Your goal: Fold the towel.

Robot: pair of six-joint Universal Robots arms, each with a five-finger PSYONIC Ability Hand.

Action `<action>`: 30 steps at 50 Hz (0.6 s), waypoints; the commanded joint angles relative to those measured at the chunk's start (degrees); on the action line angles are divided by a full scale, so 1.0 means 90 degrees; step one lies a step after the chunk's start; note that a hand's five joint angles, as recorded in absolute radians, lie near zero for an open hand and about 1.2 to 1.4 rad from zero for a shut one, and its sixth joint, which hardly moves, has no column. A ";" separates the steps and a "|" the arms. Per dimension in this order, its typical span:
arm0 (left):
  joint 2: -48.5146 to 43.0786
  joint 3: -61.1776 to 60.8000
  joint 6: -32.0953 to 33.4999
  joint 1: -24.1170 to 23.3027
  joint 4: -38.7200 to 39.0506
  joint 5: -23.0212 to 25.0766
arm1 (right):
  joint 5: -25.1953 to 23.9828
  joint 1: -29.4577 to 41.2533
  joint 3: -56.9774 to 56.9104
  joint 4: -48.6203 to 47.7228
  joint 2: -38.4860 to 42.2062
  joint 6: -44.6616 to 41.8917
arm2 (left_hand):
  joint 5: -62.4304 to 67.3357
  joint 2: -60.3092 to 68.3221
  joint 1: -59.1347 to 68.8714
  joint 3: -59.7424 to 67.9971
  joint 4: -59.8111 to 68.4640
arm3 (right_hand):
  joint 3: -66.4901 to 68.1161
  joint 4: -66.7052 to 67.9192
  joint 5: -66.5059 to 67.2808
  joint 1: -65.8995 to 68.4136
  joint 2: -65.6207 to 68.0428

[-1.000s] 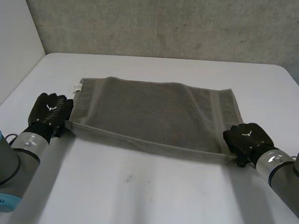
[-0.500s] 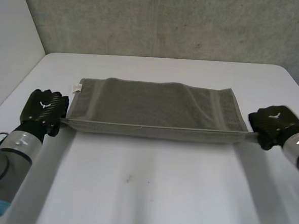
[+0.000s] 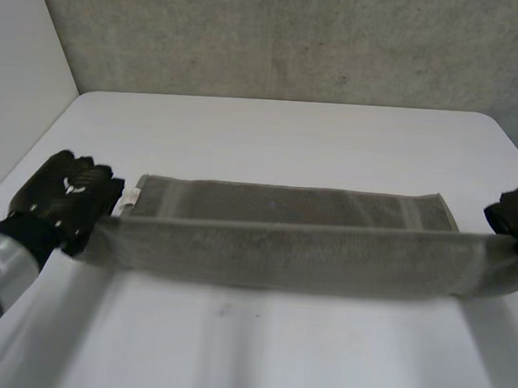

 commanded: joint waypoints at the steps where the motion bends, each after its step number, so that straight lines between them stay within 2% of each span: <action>1: -0.2785 0.1939 -0.0063 -0.0532 0.0604 -0.0200 | 0.0786 0.0934 -0.1491 -0.0577 0.1813 0.0401 | 0.1196 0.1136 0.1233 0.1142 0.1138 | 0.0354 0.0322 0.0281 0.0366 0.0327; 2: -0.2790 0.1944 -0.0063 -0.0533 0.0604 -0.0200 | 0.1173 0.1185 -0.1936 -0.0606 0.2258 0.0430 | 0.1196 0.1136 0.1233 0.1142 0.1138 | 0.0354 0.0322 0.0281 0.0366 0.0327; 3: -0.3283 0.2428 -0.0072 -0.0649 0.0613 -0.0278 | 0.1506 0.1381 -0.2366 -0.0655 0.2658 0.0440 | 0.1196 0.1136 0.1233 0.1142 0.1138 | 0.0354 0.0322 0.0281 0.0366 0.0327; 4: -0.3771 0.2916 -0.0140 -0.0699 0.0614 -0.0395 | 0.1509 0.1383 -0.2370 -0.0655 0.2662 0.0440 | 0.1196 0.1136 0.1233 0.1142 0.1138 | 0.0354 0.0322 0.0281 0.0366 0.0327; 5: -0.3776 0.2921 -0.0141 -0.0699 0.0614 -0.0396 | 0.1751 0.1528 -0.2757 -0.0723 0.3020 0.0450 | 0.1196 0.1136 0.1233 0.1142 0.1138 | 0.0354 0.0322 0.0281 0.0366 0.0327; 12: -0.5453 0.4997 -0.0823 -0.1099 0.0623 -0.1059 | 0.2085 0.1842 -0.3991 -0.1310 0.4235 0.0577 | 0.1196 0.1136 0.1233 0.1142 0.1138 | 0.0354 0.0322 0.0281 0.0366 0.0327; 20: -0.6276 0.6191 -0.0922 -0.1129 0.0575 -0.1470 | 0.2359 0.2038 -0.4890 -0.1730 0.4928 0.0840 | 0.1196 0.1136 0.1233 0.1142 0.1138 | 0.0354 0.0322 0.0281 0.0366 0.0327; 21: -0.6276 0.6192 -0.0922 -0.1129 0.0575 -0.1470 | 0.2397 0.2086 -0.4996 -0.1797 0.5005 0.0840 | 0.1196 0.1136 0.1233 0.1142 0.1138 | -0.1305 -0.1336 -0.1377 -0.1293 -0.1332; 22: -0.6315 0.6212 -0.0922 -0.1129 0.0565 -0.1470 | 0.2446 0.2135 -0.5045 -0.1817 0.5045 0.0840 | -0.0744 -0.0805 -0.0707 -0.0799 -0.0802 | -0.6373 -0.6404 -0.6445 -0.6361 -0.6400; 23: -0.6315 0.6212 -0.0922 -0.1129 0.0565 -0.1470 | 0.2446 0.2135 -0.5046 -0.1817 0.5045 0.0840 | -0.0764 -0.0824 -0.0726 -0.0818 -0.0822 | -0.6424 -0.6455 -0.6496 -0.6412 -0.6450; 24: -0.6315 0.6192 -0.0922 -0.1139 0.0565 -0.1499 | 0.2524 0.2183 -0.5056 -0.1837 0.5065 0.0840 | -0.6482 -0.6542 -0.6444 -0.6536 -0.6539 | -0.7424 -0.7455 -0.7496 -0.7412 -0.7451; 25: -0.6286 0.6163 -0.0922 -0.1149 0.0565 -0.1509 | 0.2525 0.2184 -0.5056 -0.1837 0.5065 0.0840 | -0.5799 -0.5859 -0.5761 -0.5853 -0.5856 | -0.7424 -0.7455 -0.7496 -0.7412 -0.7451; 26: -0.6286 0.6163 -0.0922 -0.1149 0.0565 -0.1509 | 0.2650 0.2203 -0.5065 -0.1827 0.5065 0.0869 | -0.5792 -0.5852 -0.5754 -0.5846 -0.5850 | -0.7424 -0.7455 -0.7496 -0.7412 -0.7451; 27: -0.6238 0.6076 -0.0913 -0.1158 0.0555 -0.1538 | 0.2777 0.2204 -0.5036 -0.1818 0.5026 0.0957 | -0.6582 -0.6642 -0.6544 -0.6636 -0.6640 | -0.7424 -0.7455 -0.7496 -0.7412 -0.7451; 30: -0.5975 0.5832 -0.0932 -0.1178 0.0545 -0.1558 | 0.2934 0.2204 -0.4890 -0.1740 0.4803 0.1394 | -0.6582 -0.6642 -0.6544 -0.6636 -0.6640 | -0.7424 -0.7455 -0.7496 -0.7412 -0.7451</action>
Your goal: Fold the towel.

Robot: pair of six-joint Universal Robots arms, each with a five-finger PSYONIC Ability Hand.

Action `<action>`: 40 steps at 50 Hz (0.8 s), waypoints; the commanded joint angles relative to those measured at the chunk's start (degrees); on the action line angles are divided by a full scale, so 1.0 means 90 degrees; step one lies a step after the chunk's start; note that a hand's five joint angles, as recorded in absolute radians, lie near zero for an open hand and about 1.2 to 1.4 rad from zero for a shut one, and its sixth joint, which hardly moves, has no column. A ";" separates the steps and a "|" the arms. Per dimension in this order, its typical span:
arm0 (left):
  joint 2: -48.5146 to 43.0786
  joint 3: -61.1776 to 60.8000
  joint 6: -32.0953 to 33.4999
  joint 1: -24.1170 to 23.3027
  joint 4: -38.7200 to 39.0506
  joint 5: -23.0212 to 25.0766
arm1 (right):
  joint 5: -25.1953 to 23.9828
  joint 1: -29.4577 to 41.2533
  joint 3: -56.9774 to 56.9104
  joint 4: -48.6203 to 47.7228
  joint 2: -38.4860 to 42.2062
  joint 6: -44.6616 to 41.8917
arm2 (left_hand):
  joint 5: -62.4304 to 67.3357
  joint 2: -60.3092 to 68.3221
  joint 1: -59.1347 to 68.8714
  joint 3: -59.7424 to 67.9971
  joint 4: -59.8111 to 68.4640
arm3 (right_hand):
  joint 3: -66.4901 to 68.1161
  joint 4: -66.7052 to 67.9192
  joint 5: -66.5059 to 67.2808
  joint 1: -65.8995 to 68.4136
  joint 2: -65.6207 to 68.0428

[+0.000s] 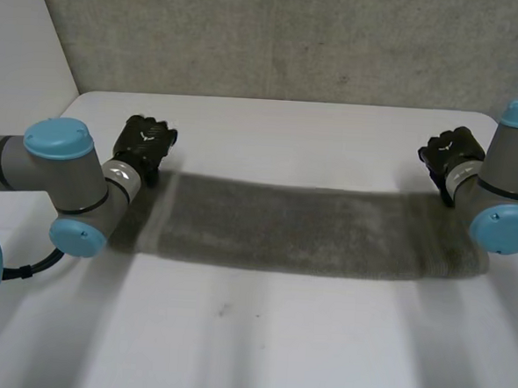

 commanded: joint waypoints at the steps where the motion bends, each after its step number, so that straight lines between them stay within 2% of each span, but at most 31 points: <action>1: 0.0590 -0.0553 -0.0015 -0.0037 -0.0021 -0.0042 | 0.0375 0.0038 0.0175 0.0088 -0.0264 0.0514 | -0.1073 -0.1119 -0.1173 -0.1179 -0.1144 | -0.0856 -0.0900 -0.0634 -0.0852 -0.0790; 3: 0.0834 -0.0787 -0.0073 -0.0037 -0.0021 -0.0042 | 0.0375 0.0019 0.0351 0.0127 -0.0499 0.0817 | -0.1073 -0.1119 -0.1173 -0.1179 -0.1144 | -0.0856 -0.0900 -0.0634 -0.0852 -0.0790; 5: 0.1107 -0.1060 -0.0171 -0.0027 -0.0012 -0.0042 | 0.0249 -0.0049 0.1079 0.0166 -0.1159 0.1371 | -0.1073 -0.1119 -0.1173 -0.1179 -0.1144 | -0.0856 -0.0900 -0.0634 -0.0852 -0.0790; 6: 0.1429 -0.1352 -0.0326 0.0002 -0.0011 -0.0042 | 0.0248 -0.0050 0.1083 0.0166 -0.1163 0.1373 | -0.1073 -0.1119 -0.1173 -0.1179 -0.1144 | -0.0856 -0.0900 -0.0634 -0.0852 -0.0790; 7: 0.1432 -0.1355 -0.0328 0.0002 -0.0011 -0.0042 | 0.0151 -0.0059 0.1519 0.0147 -0.1530 0.1509 | -0.1073 -0.1119 -0.1173 -0.1179 -0.1144 | -0.0856 -0.0900 -0.0634 -0.0852 -0.0790; 8: 0.1790 -0.1703 -0.0550 0.0041 -0.0021 -0.0042 | -0.0014 -0.0059 0.1977 0.0137 -0.1920 0.1568 | -0.1073 -0.1119 -0.1173 -0.1179 -0.1144 | -0.0856 -0.0900 -0.0634 -0.0852 -0.0790; 9: 0.2161 -0.2113 -0.0794 0.0090 -0.0012 -0.0032 | -0.0016 -0.0059 0.1982 0.0137 -0.1924 0.1569 | -0.1073 -0.1119 -0.1173 -0.1179 -0.1144 | -0.0856 -0.0900 -0.0634 -0.0852 -0.0790; 10: 0.2165 -0.2117 -0.0797 0.0090 -0.0011 -0.0032 | -0.0238 -0.0069 0.2456 0.0137 -0.2292 0.1569 | -0.1073 -0.1119 -0.1173 -0.1179 -0.1144 | -0.0856 -0.0900 -0.0634 -0.0852 -0.0790; 11: 0.2523 -0.2533 -0.1067 0.0129 0.0027 -0.0022 | -0.0240 -0.0069 0.2460 0.0137 -0.2295 0.1569 | -0.1073 -0.1119 -0.1173 -0.1179 -0.1144 | -0.0856 -0.0900 -0.0634 -0.0852 -0.0790; 13: 0.2865 -0.2933 -0.1341 0.0197 0.0066 0.0007 | -0.0746 -0.0176 0.3364 0.0147 -0.2879 0.1598 | -0.1073 -0.1119 -0.1173 -0.1179 -0.1144 | -0.0856 -0.0900 -0.0634 -0.0852 -0.0790; 17: 0.3579 -0.3911 -0.2103 0.0373 0.0271 0.0017 | -0.1187 -0.0567 0.4121 0.0156 -0.3262 0.1588 | -0.1073 -0.1119 -0.1173 -0.1179 -0.1144 | -0.0342 -0.0386 -0.0120 -0.0338 -0.0276; 19: 0.3736 -0.4165 -0.2308 0.0373 0.0388 0.0027 | -0.1508 -0.0859 0.4694 0.0098 -0.3360 0.1578 | -0.1073 -0.1119 -0.1173 -0.1179 -0.1144 | -0.0119 -0.0163 0.0103 -0.0115 -0.0052; 23: 0.3874 -0.4510 -0.2584 0.0364 0.0633 0.0036 | -0.1772 -0.1006 0.5066 -0.0193 -0.3311 0.1598 | -0.1073 -0.1119 -0.1173 -0.1179 -0.1144 | 0.0328 0.0284 0.0550 0.0332 0.0394; 28: 0.3893 -0.4822 -0.2623 0.0295 0.1140 0.0017 | -0.1773 -0.1163 0.5380 -0.0947 -0.3008 0.1510 | -0.1073 -0.1119 -0.1173 -0.1179 -0.1144 | 0.0873 0.0829 0.1095 0.0877 0.0939; 34: 0.3864 -0.4890 -0.2603 0.0276 0.1258 0.0017 | -0.1725 -0.1251 0.5244 -0.1504 -0.2432 0.1471 | -0.1073 -0.1119 -0.1173 -0.1179 -0.1144 | 0.1976 0.1931 0.2197 0.1979 0.2042; 35: 0.3864 -0.4920 -0.2603 0.0276 0.1277 0.0017 | -0.1647 -0.1280 0.5108 -0.1523 -0.2239 0.1384 | -0.1073 -0.1119 -0.1173 -0.1179 -0.1144 | 0.3474 0.3430 0.3696 0.3478 0.3541; 36: 0.3864 -0.4920 -0.2603 0.0276 0.1278 0.0017 | -0.1472 -0.1328 0.4914 -0.1504 -0.2063 0.1257 | -0.1073 -0.1119 -0.1173 -0.1179 -0.1144 | 0.5913 0.5869 0.6135 0.5917 0.5980; 37: 0.3864 -0.4930 -0.2603 0.0276 0.1297 0.0017 | -0.1471 -0.1329 0.4912 -0.1504 -0.2061 0.1256 | -0.1073 -0.1119 -0.1173 -0.1179 -0.1144 | 0.5938 0.5894 0.6159 0.5941 0.6004; 38: 0.3854 -0.4930 -0.2603 0.0276 0.1307 0.0017 | -0.1210 -0.1397 0.4767 -0.1494 -0.1974 0.1140 | -0.1073 -0.1119 -0.1173 -0.1179 -0.1144 | 0.6912 0.6868 0.7134 0.6916 0.6978; 39: 0.3854 -0.4930 -0.2603 0.0276 0.1307 0.0017 | -0.0849 -0.1562 0.4659 -0.1484 -0.1954 0.0975 | -0.1073 -0.1119 -0.1173 -0.1179 -0.1144 | 0.6922 0.6878 0.7143 0.6925 0.6988; 40: 0.3854 -0.4930 -0.2613 0.0276 0.1336 0.0017 | -0.0846 -0.1563 0.4658 -0.1484 -0.1954 0.0973 | -0.1073 -0.1119 -0.1173 -0.1179 -0.1144 | 0.6922 0.6878 0.7143 0.6926 0.6988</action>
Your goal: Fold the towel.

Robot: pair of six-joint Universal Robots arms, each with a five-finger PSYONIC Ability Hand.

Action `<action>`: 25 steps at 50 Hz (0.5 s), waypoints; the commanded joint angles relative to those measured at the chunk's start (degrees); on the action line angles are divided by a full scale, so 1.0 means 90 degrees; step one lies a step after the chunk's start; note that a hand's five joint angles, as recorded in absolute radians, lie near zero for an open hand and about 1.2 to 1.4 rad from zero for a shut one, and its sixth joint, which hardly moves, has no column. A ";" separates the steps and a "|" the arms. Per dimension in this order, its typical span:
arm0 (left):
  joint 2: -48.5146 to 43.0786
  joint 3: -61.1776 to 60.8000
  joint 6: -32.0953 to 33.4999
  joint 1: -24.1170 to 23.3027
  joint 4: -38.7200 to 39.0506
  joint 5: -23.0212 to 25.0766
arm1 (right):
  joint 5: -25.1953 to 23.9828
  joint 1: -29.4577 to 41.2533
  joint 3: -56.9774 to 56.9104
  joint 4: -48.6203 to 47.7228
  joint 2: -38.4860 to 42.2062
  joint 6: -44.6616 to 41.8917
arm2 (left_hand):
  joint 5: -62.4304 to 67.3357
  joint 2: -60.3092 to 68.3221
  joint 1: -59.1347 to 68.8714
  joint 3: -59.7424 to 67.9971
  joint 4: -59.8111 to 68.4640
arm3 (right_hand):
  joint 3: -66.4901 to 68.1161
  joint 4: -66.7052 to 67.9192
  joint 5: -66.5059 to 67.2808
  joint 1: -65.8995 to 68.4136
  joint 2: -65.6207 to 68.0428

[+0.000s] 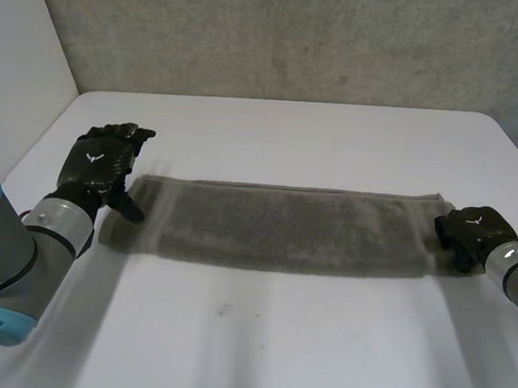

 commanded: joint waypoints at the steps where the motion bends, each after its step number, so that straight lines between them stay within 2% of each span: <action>1: -0.0024 -0.0019 -0.0001 -0.0001 0.0078 0.0000 | 0.1079 -0.0467 -0.0615 0.0013 0.0365 -0.0603 | -0.0193 0.0053 -0.0002 0.0055 0.0052 | 0.1941 0.1933 0.1875 0.1782 0.1691; 5: -0.0005 -0.0029 -0.0020 0.0039 0.0088 0.0000 | 0.1404 -0.0869 -0.0782 0.0003 0.0208 -0.1132 | -0.0193 0.0053 -0.0002 0.0055 0.0052 | 0.1941 0.1933 0.1875 0.1782 0.1691; 7: 0.0005 -0.0029 -0.0030 0.0058 0.0088 -0.0010 | 0.1462 -0.1113 -0.1093 0.0012 -0.0045 -0.1774 | -0.0193 0.0053 -0.0002 0.0055 0.0052 | 0.1941 0.1933 0.1875 0.1782 0.1691; 11: 0.0015 -0.0029 -0.0030 0.0058 0.0088 -0.0020 | 0.1472 -0.0996 -0.1427 0.0023 -0.0163 -0.2070 | -0.0193 0.0053 -0.0002 0.0055 0.0052 | 0.1941 0.1933 0.1875 0.1782 0.1691; 13: 0.0015 -0.0029 -0.0030 0.0039 0.0088 -0.0020 | 0.1482 -0.0269 -0.1718 0.0042 -0.0367 -0.1973 | -0.0193 0.0053 -0.0002 0.0055 0.0052 | 0.1941 0.1933 0.1875 0.1782 0.1691; 14: 0.0015 -0.0029 -0.0030 0.0039 0.0088 -0.0020 | 0.1482 -0.0264 -0.1720 0.0042 -0.0368 -0.1972 | -0.0193 0.0053 -0.0002 0.0055 0.0052 | 0.1941 0.1933 0.1875 0.1782 0.1691; 16: 0.0015 -0.0029 -0.0030 0.0029 0.0088 -0.0020 | 0.1463 0.0961 -0.2070 0.0130 -0.0515 -0.1797 | -0.0193 0.0053 -0.0002 0.0055 0.0052 | 0.1941 0.1933 0.1875 0.1782 0.1691; 17: 0.0024 -0.0039 -0.0030 0.0029 0.0088 -0.0030 | 0.1462 0.0967 -0.2071 0.0130 -0.0515 -0.1796 | -0.0193 0.0053 -0.0002 0.0055 0.0052 | 0.1941 0.1933 0.1875 0.1782 0.1691; 19: 0.0024 -0.0039 -0.0030 0.0019 0.0078 -0.0030 | 0.1472 0.2211 -0.2373 0.0130 -0.0282 -0.1699 | -0.0193 0.0053 -0.0002 0.0055 0.0052 | 0.1941 0.1933 0.1875 0.1782 0.1691; 20: 0.0024 -0.0049 -0.0030 0.0009 0.0078 -0.0030 | 0.1472 0.2217 -0.2374 0.0130 -0.0280 -0.1699 | -0.0193 0.0053 -0.0002 0.0055 0.0052 | 0.1941 0.1933 0.1875 0.1782 0.1691; 22: 0.0024 -0.0068 -0.0020 0.0009 0.0078 -0.0030 | 0.1443 0.3412 -0.2539 0.0082 0.0021 -0.1699 | -0.0193 0.0053 -0.0002 0.0055 0.0052 | 0.1941 0.1933 0.1875 0.1782 0.1691; 23: 0.0024 -0.0107 -0.0020 0.0019 0.0088 -0.0010 | 0.1443 0.3418 -0.2540 0.0081 0.0022 -0.1699 | -0.0193 0.0053 -0.0002 0.0055 0.0052 | 0.1941 0.1933 0.1875 0.1782 0.1691; 25: 0.0034 -0.0117 -0.0020 0.0019 0.0088 0.0000 | 0.1462 0.4390 -0.2657 0.0052 0.0479 -0.1679 | -0.0193 0.0053 -0.0002 0.0055 0.0052 | 0.1941 0.1933 0.1875 0.1782 0.1691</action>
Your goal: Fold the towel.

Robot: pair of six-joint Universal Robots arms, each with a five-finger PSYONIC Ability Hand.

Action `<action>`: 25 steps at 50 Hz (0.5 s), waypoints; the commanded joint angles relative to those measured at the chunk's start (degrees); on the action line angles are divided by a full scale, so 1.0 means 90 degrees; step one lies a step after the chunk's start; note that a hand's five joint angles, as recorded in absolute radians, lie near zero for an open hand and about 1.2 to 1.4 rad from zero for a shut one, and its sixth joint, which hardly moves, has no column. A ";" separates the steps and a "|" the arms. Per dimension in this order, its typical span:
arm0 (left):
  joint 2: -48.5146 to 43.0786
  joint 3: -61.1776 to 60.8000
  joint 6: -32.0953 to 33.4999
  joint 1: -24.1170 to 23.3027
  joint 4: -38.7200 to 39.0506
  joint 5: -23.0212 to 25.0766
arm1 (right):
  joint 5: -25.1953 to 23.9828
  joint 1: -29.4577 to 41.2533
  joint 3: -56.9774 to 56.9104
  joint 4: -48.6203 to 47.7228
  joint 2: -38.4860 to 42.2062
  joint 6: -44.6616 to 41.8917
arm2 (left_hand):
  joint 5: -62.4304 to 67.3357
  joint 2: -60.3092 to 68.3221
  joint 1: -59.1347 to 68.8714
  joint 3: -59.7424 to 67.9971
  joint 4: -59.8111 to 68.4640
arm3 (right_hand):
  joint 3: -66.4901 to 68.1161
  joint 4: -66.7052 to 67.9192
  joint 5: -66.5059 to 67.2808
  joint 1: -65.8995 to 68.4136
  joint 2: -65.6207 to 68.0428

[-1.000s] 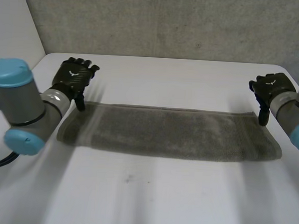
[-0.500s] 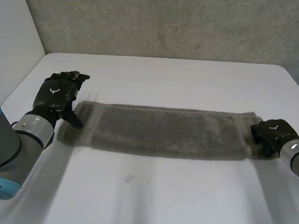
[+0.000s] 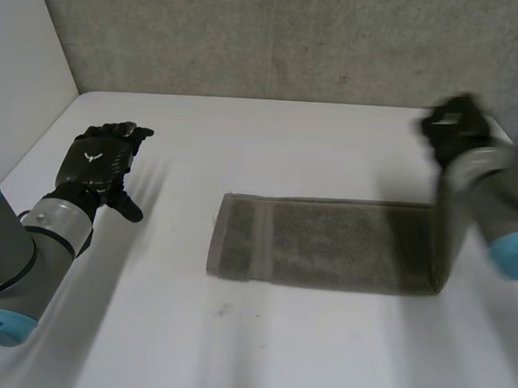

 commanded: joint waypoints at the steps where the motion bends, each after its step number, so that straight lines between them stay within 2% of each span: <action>1: 0.0012 -0.0076 0.0018 -0.0010 0.0005 0.0025 | -0.0003 0.2438 -0.0357 -0.0065 0.0785 0.0105 | -0.0192 0.0054 -0.0002 0.0055 0.0053 | 0.0321 0.0344 0.0409 0.0460 0.0429; 3: 0.0012 -0.0076 0.0019 -0.0020 0.0005 0.0025 | 0.0036 0.3089 -0.0405 -0.0055 0.1309 0.0096 | -0.0192 0.0054 -0.0002 0.0055 0.0053 | 0.0321 0.0344 0.0409 0.0460 0.0429; 8: 0.0002 -0.0115 0.0028 -0.0030 0.0014 0.0025 | 0.0085 0.3385 -0.0309 0.0004 0.1673 0.0125 | -0.0192 0.0054 -0.0002 0.0055 0.0053 | 0.0321 0.0344 0.0409 0.0460 0.0429; 9: 0.0002 -0.0125 0.0028 -0.0039 0.0014 0.0025 | 0.0075 0.3376 -0.0240 -0.0035 0.1635 0.0144 | -0.0192 0.0054 -0.0002 0.0055 0.0053 | -0.1042 -0.1019 -0.0954 -0.0902 -0.0934; 10: 0.0002 -0.0125 0.0028 -0.0040 0.0014 0.0025 | 0.0075 0.3376 -0.0239 -0.0035 0.1635 0.0144 | -0.0192 0.0054 -0.0002 0.0055 0.0053 | -0.1055 -0.1033 -0.0968 -0.0916 -0.0947; 11: -0.0008 -0.0125 0.0048 -0.0049 0.0014 0.0025 | 0.0104 0.3356 -0.0143 -0.0035 0.1528 0.0231 | -0.0192 0.0054 -0.0002 0.0055 0.0053 | -0.5644 -0.5622 -0.5557 -0.5505 -0.5536; 12: -0.0008 -0.0144 0.0057 -0.0049 0.0014 0.0025 | 0.0105 0.3356 -0.0142 -0.0035 0.1527 0.0232 | -0.0192 0.0054 -0.0002 0.0055 0.0053 | -0.5690 -0.5667 -0.5603 -0.5551 -0.5582; 13: -0.0008 -0.0145 0.0058 -0.0049 0.0014 0.0025 | 0.0134 0.3327 0.0032 -0.0035 0.1334 0.0426 | -0.0192 0.0054 -0.0002 0.0055 0.0053 | -0.7457 -0.7434 -0.7369 -0.7318 -0.7349; 15: -0.0018 -0.0164 0.0058 -0.0059 0.0053 0.0025 | 0.0192 0.3180 0.0219 -0.0035 0.1078 0.0760 | -0.0192 0.0054 -0.0002 0.0055 0.0053 | -0.7457 -0.7434 -0.7369 -0.7318 -0.7349; 17: -0.0018 -0.0164 0.0058 -0.0078 0.0082 0.0025 | 0.0202 0.2394 0.0783 -0.0026 0.0505 0.1556 | -0.0192 0.0054 -0.0002 0.0055 0.0053 | -0.7457 -0.7434 -0.7369 -0.7318 -0.7349; 20: -0.0018 -0.0164 0.0058 -0.0098 0.0102 0.0025 | 0.0183 0.1989 0.1098 -0.0006 0.0248 0.1951 | -0.0192 0.0054 -0.0002 0.0055 0.0053 | -0.7457 -0.7434 -0.7369 -0.7318 -0.7349; 22: -0.0027 -0.0174 0.0058 -0.0108 0.0102 0.0025 | 0.0134 0.1338 0.1662 0.0023 -0.0093 0.2495 | -0.0192 0.0054 -0.0002 0.0055 0.0053 | -0.7457 -0.7434 -0.7369 -0.7318 -0.7349; 23: -0.0028 -0.0174 0.0058 -0.0118 0.0102 0.0025 | 0.0134 0.1335 0.1665 0.0023 -0.0094 0.2498 | -0.0192 0.0054 -0.0002 0.0055 0.0053 | -0.7457 -0.7434 -0.7369 -0.7318 -0.7349; 25: -0.0028 -0.0174 0.0058 -0.0118 0.0102 0.0025 | 0.0076 0.0849 0.2121 0.0052 -0.0153 0.2538 | -0.0192 0.0054 -0.0002 0.0055 0.0053 | -0.7457 -0.7434 -0.7369 -0.7318 -0.7349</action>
